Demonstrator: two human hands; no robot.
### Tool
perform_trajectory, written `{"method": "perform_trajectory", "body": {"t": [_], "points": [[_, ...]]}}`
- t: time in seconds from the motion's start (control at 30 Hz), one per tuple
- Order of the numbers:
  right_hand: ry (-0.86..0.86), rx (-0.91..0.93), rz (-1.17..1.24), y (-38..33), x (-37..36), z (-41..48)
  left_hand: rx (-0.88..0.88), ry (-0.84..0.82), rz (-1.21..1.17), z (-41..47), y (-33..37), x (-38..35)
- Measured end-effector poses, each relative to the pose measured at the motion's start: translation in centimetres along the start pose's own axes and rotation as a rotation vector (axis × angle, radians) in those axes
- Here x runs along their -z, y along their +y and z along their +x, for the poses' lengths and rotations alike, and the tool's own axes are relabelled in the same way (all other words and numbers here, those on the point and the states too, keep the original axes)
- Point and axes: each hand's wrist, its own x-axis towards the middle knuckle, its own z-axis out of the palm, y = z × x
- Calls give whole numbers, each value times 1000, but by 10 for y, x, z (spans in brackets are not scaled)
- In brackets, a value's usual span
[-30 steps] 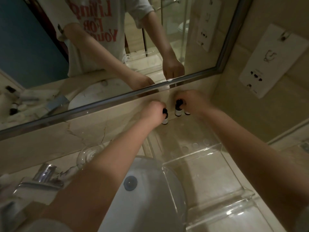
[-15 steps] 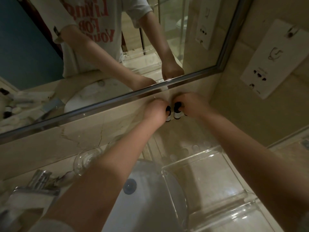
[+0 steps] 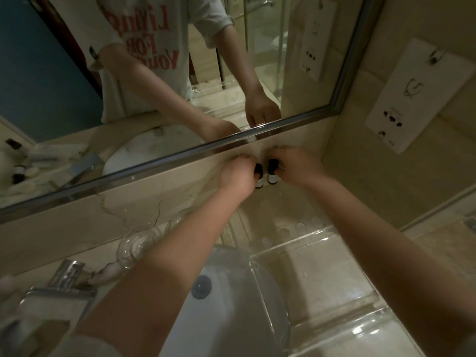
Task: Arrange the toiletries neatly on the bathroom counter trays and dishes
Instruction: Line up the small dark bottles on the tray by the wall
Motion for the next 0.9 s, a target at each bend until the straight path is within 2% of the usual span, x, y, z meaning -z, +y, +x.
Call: {"method": "perform_trajectory", "body": {"t": [0.2, 0.47, 0.9], "points": [[60, -8, -32, -11, 1, -26, -6, 25, 22, -35, -10, 22], [176, 4, -87, -53, 1, -87, 76, 71, 78, -118, -27, 48], [120, 114, -38, -186, -23, -178, 215, 141, 1, -255, -97, 70]]}}
